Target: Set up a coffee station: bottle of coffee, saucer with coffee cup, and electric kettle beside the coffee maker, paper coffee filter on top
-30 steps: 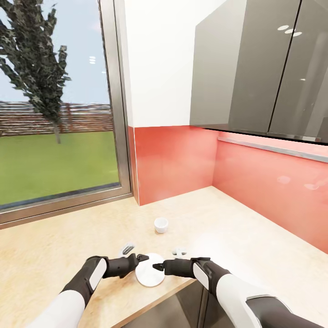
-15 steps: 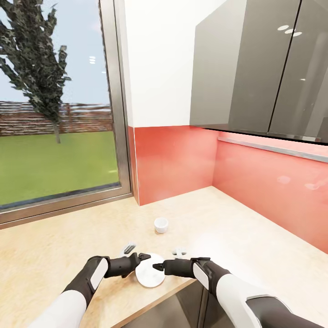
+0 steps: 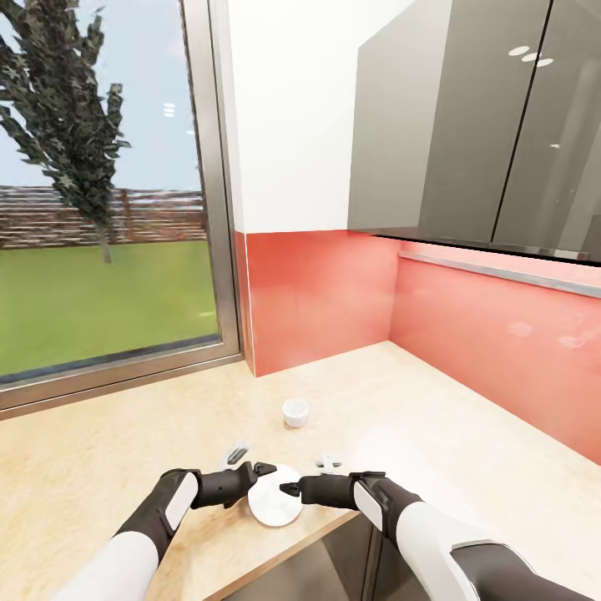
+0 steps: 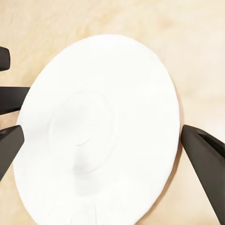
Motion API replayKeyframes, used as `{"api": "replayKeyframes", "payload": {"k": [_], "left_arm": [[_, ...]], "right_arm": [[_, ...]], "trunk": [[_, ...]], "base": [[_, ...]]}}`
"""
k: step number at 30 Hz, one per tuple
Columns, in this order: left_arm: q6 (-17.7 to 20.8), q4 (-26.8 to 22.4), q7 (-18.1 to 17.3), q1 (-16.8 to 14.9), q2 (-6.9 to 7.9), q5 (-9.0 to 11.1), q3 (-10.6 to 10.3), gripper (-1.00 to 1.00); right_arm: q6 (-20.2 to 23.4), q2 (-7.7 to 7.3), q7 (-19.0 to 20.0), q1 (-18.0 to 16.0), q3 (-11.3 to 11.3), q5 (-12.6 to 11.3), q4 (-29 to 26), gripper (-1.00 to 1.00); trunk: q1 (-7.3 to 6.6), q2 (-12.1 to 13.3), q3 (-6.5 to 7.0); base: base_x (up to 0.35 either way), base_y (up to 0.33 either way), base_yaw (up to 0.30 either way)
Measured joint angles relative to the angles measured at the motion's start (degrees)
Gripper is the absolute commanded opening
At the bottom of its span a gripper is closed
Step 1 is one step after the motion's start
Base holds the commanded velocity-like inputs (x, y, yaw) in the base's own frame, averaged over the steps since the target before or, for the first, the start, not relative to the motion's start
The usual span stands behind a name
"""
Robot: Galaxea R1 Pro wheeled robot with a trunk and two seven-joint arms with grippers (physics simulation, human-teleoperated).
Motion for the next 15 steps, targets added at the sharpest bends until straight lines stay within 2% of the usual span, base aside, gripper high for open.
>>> {"api": "replayKeyframes", "payload": {"k": [15], "left_arm": [[0.02,-0.03,-0.18,-0.02,-0.29,0.23,-0.10,1.00]], "right_arm": [[0.00,0.00,0.00,0.00,-0.01,0.00,0.01,1.00]], "trunk": [[0.00,0.00,0.01]], "base": [[0.000,0.000,0.000]]}}
